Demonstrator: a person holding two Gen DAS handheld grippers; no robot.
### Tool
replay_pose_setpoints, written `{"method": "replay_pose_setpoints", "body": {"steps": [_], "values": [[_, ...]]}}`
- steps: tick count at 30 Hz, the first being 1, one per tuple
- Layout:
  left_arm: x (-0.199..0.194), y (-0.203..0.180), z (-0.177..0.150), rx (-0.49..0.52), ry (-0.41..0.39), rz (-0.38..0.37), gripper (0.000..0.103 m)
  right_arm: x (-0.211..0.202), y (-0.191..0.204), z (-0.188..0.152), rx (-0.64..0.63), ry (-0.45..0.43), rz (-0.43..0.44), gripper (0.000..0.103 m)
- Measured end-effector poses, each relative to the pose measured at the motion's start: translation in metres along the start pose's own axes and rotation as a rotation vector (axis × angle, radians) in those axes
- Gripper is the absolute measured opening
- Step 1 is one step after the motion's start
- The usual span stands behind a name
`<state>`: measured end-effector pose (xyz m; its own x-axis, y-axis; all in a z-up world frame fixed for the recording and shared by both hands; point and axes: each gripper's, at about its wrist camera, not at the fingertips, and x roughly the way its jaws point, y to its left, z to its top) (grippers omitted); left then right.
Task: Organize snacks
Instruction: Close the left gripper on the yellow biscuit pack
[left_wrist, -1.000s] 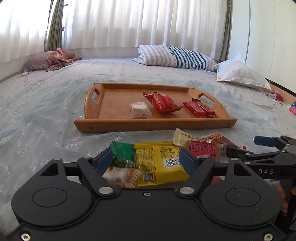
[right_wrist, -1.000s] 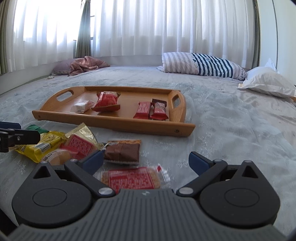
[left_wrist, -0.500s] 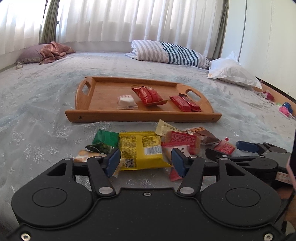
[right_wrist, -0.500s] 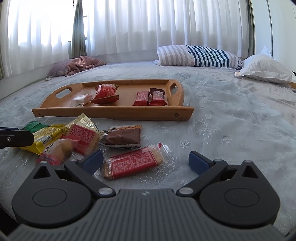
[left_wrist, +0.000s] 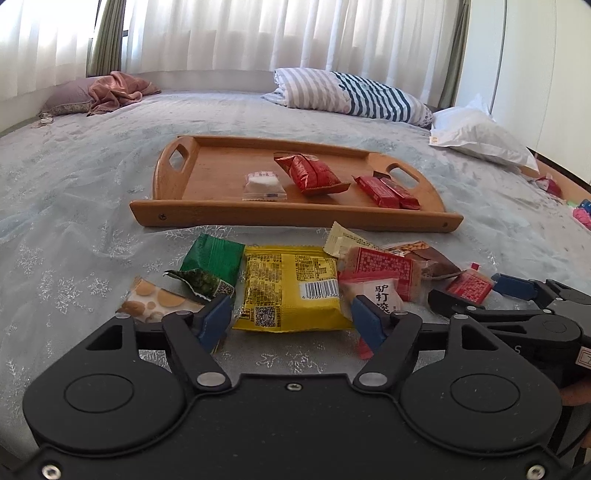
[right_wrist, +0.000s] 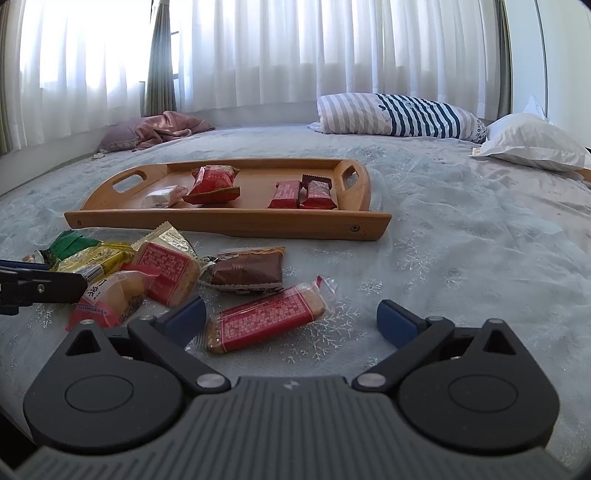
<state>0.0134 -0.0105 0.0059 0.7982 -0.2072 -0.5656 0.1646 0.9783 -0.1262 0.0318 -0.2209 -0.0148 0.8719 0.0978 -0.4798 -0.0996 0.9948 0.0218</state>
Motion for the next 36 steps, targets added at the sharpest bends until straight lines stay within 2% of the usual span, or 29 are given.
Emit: {"method": "replay_pose_setpoints", "body": {"steps": [4,5,8,14,22,25,26,27,32,36], "values": [[0.005,0.0,0.003,-0.018,-0.002,-0.003,0.067,0.001,0.0,-0.001,-0.005,-0.003,0.003,0.103],[0.006,0.001,0.004,-0.034,0.002,-0.009,0.061,0.001,0.0,-0.001,-0.005,-0.003,0.004,0.103],[0.007,0.005,0.006,-0.063,0.009,-0.027,0.057,0.001,0.001,-0.002,-0.01,-0.007,0.005,0.103],[0.012,0.009,0.006,-0.089,0.02,-0.02,0.059,0.002,0.002,-0.004,-0.017,-0.01,0.004,0.103],[0.018,0.0,0.005,-0.031,0.02,0.004,0.065,0.002,0.002,-0.004,-0.019,-0.012,0.004,0.103],[0.018,-0.003,0.005,-0.017,0.016,0.021,0.059,0.001,0.002,-0.004,-0.019,-0.012,0.003,0.103],[0.016,-0.003,0.005,-0.015,0.01,0.026,0.052,0.001,0.003,-0.004,-0.018,-0.012,0.002,0.103],[0.014,-0.004,0.006,-0.015,0.005,0.029,0.05,0.0,0.003,-0.003,-0.016,-0.012,-0.002,0.103],[0.005,0.0,0.01,-0.036,-0.002,0.021,0.048,-0.009,0.008,0.001,-0.026,-0.026,-0.045,0.103],[-0.004,0.002,0.012,-0.029,-0.022,0.032,0.048,-0.012,0.016,0.003,-0.082,-0.029,-0.053,0.103]]}}
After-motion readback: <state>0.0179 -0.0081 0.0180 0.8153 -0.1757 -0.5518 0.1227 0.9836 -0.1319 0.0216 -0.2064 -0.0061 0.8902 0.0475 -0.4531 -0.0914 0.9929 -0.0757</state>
